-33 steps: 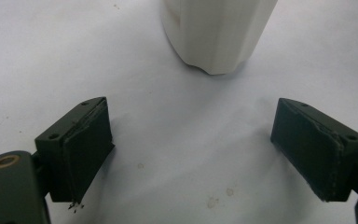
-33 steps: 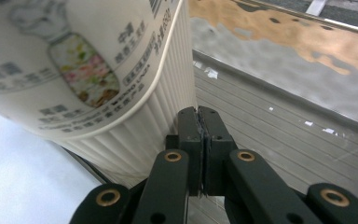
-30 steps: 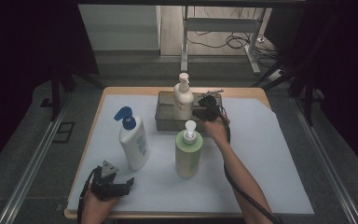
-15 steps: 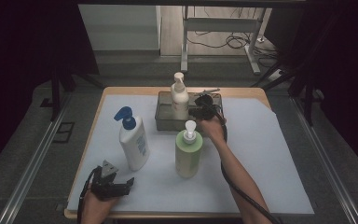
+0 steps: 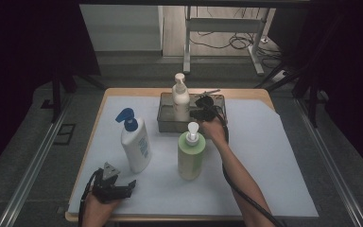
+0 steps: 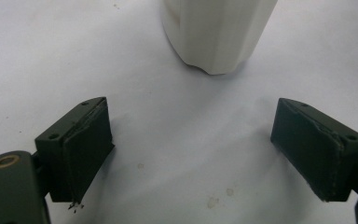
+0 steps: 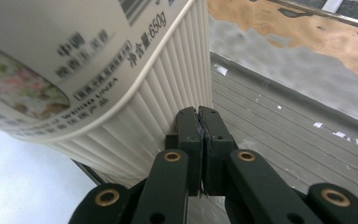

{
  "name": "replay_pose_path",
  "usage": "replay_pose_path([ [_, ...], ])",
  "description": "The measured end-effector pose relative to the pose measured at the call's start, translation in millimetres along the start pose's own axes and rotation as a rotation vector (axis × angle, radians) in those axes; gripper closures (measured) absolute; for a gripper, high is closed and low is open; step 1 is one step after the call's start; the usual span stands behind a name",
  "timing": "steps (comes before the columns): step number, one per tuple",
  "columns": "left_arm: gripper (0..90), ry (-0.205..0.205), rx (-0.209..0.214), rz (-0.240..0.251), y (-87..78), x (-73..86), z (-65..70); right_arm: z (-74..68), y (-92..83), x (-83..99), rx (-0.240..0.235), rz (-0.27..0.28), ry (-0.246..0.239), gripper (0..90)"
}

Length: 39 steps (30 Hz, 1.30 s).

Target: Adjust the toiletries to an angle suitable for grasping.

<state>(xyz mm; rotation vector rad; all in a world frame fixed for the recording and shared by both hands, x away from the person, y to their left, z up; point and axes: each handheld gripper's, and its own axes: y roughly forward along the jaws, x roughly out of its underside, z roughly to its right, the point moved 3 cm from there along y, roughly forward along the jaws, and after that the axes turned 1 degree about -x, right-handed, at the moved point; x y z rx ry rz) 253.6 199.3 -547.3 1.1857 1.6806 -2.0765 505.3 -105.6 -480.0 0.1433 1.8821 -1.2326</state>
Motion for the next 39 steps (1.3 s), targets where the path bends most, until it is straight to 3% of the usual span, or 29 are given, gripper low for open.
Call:
replay_pose_path([
  [19, 12.1, 0.0, 0.001, -0.001, 0.0, 0.0, -0.1, -6.1, 11.3, -8.9, 0.014, -0.021, -0.012, 88.6],
  [39, 12.1, 0.001, 0.001, -0.001, 0.0, 0.0, -0.1, -24.0, 21.9, -14.0, -0.056, -0.032, -0.038, 88.4],
])
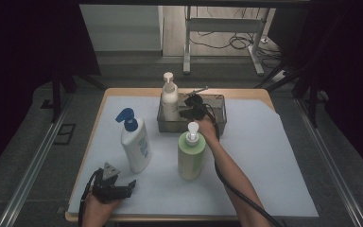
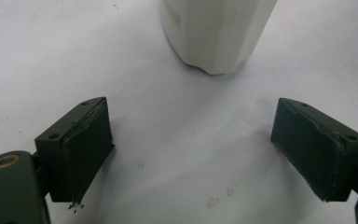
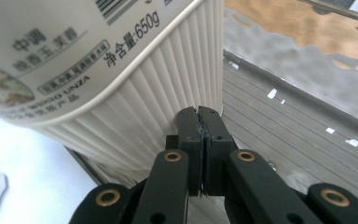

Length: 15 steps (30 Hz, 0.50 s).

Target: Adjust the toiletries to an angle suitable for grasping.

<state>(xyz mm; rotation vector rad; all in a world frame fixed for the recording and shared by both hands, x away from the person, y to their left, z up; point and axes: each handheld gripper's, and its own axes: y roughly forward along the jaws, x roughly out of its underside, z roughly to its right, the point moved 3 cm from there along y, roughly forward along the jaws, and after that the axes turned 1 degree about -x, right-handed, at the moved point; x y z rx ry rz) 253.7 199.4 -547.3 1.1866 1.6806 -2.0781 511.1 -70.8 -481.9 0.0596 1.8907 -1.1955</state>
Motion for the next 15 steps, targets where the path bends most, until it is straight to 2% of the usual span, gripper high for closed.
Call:
replay_pose_path([
  [11, 12.1, 0.0, 0.0, 0.0, 0.0, 0.0, -0.1, -12.8, 10.9, -7.9, -0.032, -0.007, -0.026, 88.6],
  [13, 12.1, 0.0, 0.0, 0.0, 0.0, 0.0, -0.1, -13.2, 12.8, -9.1, -0.015, -0.011, -0.039, 89.1],
  [15, 12.1, 0.001, 0.0, 0.0, 0.0, 0.0, -0.1, -11.0, 13.0, -9.5, -0.026, -0.006, -0.024, 89.2],
])
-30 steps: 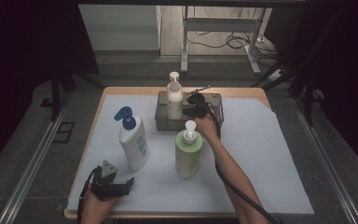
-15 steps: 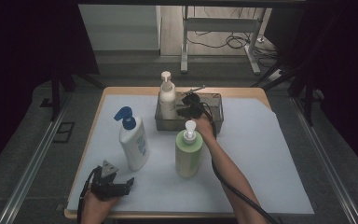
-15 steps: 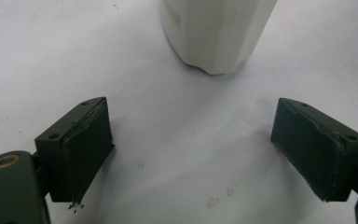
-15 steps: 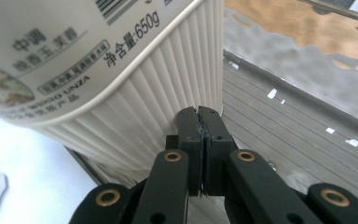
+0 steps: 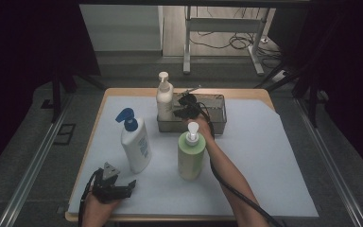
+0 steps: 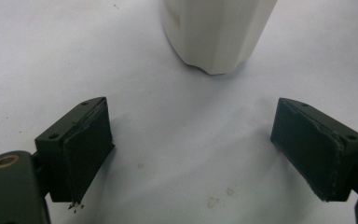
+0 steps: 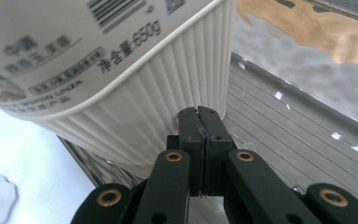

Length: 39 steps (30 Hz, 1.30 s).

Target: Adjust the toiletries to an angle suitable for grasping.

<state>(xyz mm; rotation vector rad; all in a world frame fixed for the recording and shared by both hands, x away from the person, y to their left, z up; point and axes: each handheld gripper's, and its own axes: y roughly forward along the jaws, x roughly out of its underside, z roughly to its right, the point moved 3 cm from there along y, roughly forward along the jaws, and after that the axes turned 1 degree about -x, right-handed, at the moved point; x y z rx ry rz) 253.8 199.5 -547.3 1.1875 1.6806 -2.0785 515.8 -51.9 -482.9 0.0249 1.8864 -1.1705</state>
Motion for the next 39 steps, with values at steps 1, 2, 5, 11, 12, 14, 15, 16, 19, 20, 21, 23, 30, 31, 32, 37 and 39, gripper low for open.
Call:
replay_pose_path([
  [1, 12.1, 0.0, 0.0, 0.0, 0.0, 0.0, 0.0, 0.3, -0.2, -0.2, -0.01, 0.004, 0.006, 89.4],
  [2, 12.1, 0.0, 0.0, 0.0, 0.0, 0.0, 0.0, 0.4, -0.1, -0.5, -0.012, 0.005, 0.005, 89.6],
  [5, 12.1, 0.0, 0.0, 0.0, 0.0, 0.0, 0.0, 0.1, 0.3, -1.2, -0.014, 0.004, 0.004, 89.8],
  [11, 12.1, 0.0, 0.0, 0.0, 0.0, 0.0, 0.0, -1.5, 0.4, -1.4, -0.01, 0.005, 0.0, 89.9],
  [12, 12.1, 0.0, 0.0, 0.0, 0.0, -0.1, -0.1, -1.0, 0.4, -1.3, -0.011, 0.005, -0.002, 90.0],
  [14, 12.1, 0.0, 0.0, 0.0, 0.0, 0.0, -0.1, -0.5, 0.3, -0.9, -0.016, 0.007, -0.001, 89.8],
  [15, 12.1, 0.0, 0.0, 0.0, 0.0, 0.0, 0.0, -0.1, 0.2, -0.5, -0.014, 0.008, -0.001, 89.6],
  [16, 12.1, 0.0, 0.0, 0.0, 0.0, 0.0, 0.0, 0.4, 0.0, -0.2, -0.01, 0.007, -0.007, 88.0],
  [19, 12.1, 0.0, 0.0, 0.0, 0.0, 0.0, 0.0, -0.1, -2.8, 0.4, 0.012, 0.003, -0.033, 84.4],
  [20, 12.1, 0.0, 0.0, 0.0, 0.0, 0.0, 0.0, -0.8, -3.5, 0.5, 0.009, 0.003, -0.038, 83.7],
  [21, 12.1, 0.0, 0.0, 0.0, 0.0, 0.1, 0.0, -1.2, -4.5, 0.5, 0.009, 0.007, -0.041, 83.5],
  [23, 12.1, 0.0, 0.0, 0.001, 0.0, 0.1, 0.0, -1.3, -6.9, 0.5, 0.022, 0.009, -0.055, 82.8],
  [30, 12.1, 0.001, -0.001, 0.0, -0.1, 0.2, 0.0, 1.3, -18.2, 3.0, 0.024, 0.025, -0.065, 77.0],
  [31, 12.1, 0.002, -0.001, 0.0, -0.1, 0.2, -0.1, 1.3, -19.9, 3.5, 0.025, 0.027, -0.068, 75.1],
  [32, 12.1, 0.002, -0.002, 0.0, -0.1, 0.2, 0.0, 1.3, -21.8, 3.9, 0.027, 0.03, -0.07, 73.7],
  [37, 12.1, 0.001, -0.001, 0.001, 0.0, 0.2, 0.1, -0.2, -33.5, 5.5, 0.026, 0.05, -0.081, 66.2],
  [39, 12.1, 0.002, -0.001, 0.001, 0.0, 0.2, 0.1, -2.3, -38.6, 6.1, 0.024, 0.054, -0.088, 63.4],
])
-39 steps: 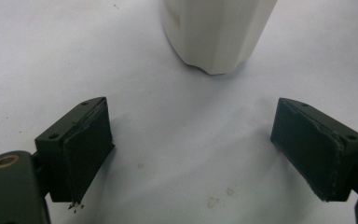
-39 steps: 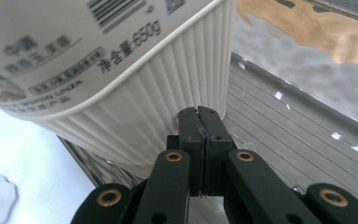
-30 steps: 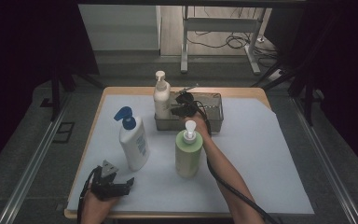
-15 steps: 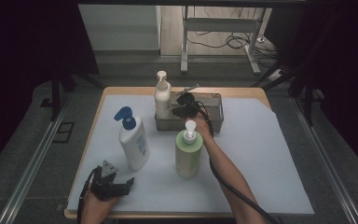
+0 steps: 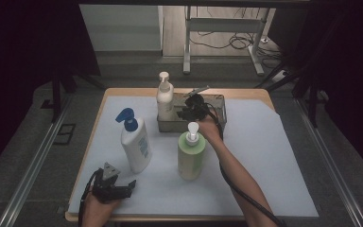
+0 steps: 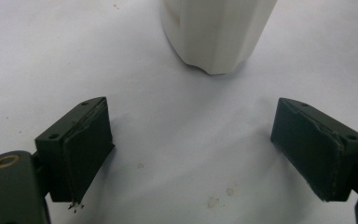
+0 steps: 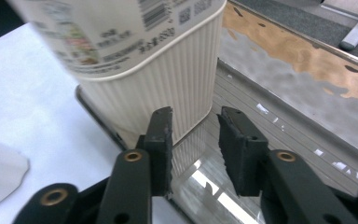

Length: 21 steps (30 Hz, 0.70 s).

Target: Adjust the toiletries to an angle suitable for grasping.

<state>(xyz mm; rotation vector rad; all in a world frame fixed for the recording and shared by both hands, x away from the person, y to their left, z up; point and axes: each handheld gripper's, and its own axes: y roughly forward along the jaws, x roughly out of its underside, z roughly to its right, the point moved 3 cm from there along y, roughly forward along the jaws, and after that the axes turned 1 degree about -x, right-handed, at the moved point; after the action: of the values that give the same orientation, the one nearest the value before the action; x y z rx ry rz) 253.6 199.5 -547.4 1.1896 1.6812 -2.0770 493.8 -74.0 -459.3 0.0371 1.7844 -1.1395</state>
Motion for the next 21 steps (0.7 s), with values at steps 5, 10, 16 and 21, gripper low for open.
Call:
replay_pose_path([
  [5, 12.1, 0.001, -0.001, -0.001, 0.0, 0.0, 0.0, -3.0, -11.5, 0.9, -0.009, 0.01, -0.005, 54.5],
  [10, 12.1, 0.001, -0.002, 0.0, 0.0, 0.0, 0.0, -3.1, -20.9, 4.2, -0.019, 0.013, -0.004, 45.6],
  [16, 12.1, 0.0, -0.001, 0.001, 0.1, 0.1, 0.0, -5.5, -32.6, 8.4, -0.015, 0.019, -0.014, 38.2],
  [21, 12.1, 0.0, -0.002, 0.001, 0.1, 0.1, 0.0, -7.5, -43.0, 11.8, -0.011, 0.017, -0.038, 34.0],
])
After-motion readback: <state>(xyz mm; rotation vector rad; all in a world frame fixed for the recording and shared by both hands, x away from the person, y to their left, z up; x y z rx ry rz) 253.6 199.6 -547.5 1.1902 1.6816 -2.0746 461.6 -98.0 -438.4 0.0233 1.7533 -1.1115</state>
